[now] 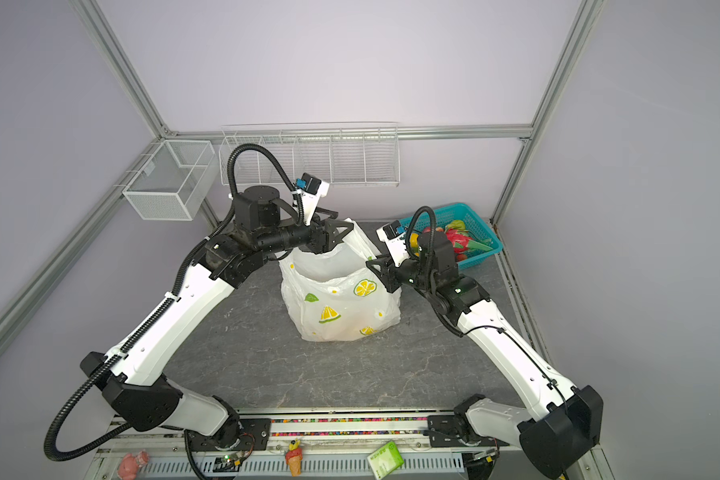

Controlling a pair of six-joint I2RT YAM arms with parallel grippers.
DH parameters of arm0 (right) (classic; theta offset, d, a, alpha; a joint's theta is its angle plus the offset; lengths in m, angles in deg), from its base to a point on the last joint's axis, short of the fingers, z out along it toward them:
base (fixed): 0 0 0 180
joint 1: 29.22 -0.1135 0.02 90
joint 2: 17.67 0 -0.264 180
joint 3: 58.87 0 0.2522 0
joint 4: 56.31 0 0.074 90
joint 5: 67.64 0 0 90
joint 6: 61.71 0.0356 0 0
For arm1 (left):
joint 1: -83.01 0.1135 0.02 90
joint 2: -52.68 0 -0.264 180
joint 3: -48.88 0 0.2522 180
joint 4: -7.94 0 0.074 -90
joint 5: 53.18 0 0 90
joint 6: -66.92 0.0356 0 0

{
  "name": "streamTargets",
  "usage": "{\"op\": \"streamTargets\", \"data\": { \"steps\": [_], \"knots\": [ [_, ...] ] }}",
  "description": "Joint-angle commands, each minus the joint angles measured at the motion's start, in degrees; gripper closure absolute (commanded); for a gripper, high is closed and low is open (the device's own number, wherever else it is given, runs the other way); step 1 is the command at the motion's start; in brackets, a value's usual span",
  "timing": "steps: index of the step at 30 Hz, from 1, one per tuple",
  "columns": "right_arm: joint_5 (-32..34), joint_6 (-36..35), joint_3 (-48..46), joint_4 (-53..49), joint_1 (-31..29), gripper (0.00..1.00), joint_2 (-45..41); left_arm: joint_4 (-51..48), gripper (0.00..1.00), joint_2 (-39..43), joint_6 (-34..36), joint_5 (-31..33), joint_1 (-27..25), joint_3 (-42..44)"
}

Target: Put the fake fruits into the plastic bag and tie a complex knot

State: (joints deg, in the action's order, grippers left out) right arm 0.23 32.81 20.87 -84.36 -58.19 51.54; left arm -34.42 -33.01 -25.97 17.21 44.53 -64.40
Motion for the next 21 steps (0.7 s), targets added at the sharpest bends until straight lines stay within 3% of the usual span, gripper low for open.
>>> {"op": "streamTargets", "data": {
  "steps": [1, 3, 6, 7, 13, 15, 16, 19, 21],
  "knots": [
    [-0.5, 0.1, -0.7, 1.3, 0.2, 0.77, -0.8, 0.3, 0.51, -0.3, 1.3, -2.5, 0.4, 0.0],
    [-0.5, -0.6, -0.6, 1.3, 0.2, 0.75, -0.9, 1.1, 0.65, -0.3, 1.2, -4.3, 0.4, 0.3],
    [0.5, -3.5, -0.2, 0.6, 0.3, 0.65, -1.6, 1.5, 0.96, -0.3, 1.1, -5.8, 0.4, 0.4],
    [0.8, -5.1, -0.2, 0.5, 0.2, 0.6, -2.3, 1.2, 1.0, -0.2, 1.4, -5.7, 0.4, 0.4],
    [7.2, -12.7, 0.2, 0.4, 0.6, 0.12, -5.2, 0.6, 1.0, 0.3, 1.7, -7.2, 0.4, 0.3],
    [5.1, -14.1, 1.5, 0.5, 2.2, 0.04, -4.5, 0.7, 1.0, 0.3, 1.7, -8.2, 0.4, 0.2],
    [2.2, -14.2, 2.9, 0.2, 3.4, 0.01, -3.5, 0.7, 1.0, 0.3, 1.8, -8.8, 0.4, 0.0],
    [-8.2, -15.5, 8.1, -1.1, 5.8, 0.1, 1.0, -0.1, 1.0, 0.2, 2.2, -10.3, 0.4, -0.6],
    [-12.9, -16.8, 11.2, -1.3, 6.0, 0.1, 4.0, -0.9, 1.0, 0.0, 2.7, -11.0, 0.4, -1.2]
  ]
}}
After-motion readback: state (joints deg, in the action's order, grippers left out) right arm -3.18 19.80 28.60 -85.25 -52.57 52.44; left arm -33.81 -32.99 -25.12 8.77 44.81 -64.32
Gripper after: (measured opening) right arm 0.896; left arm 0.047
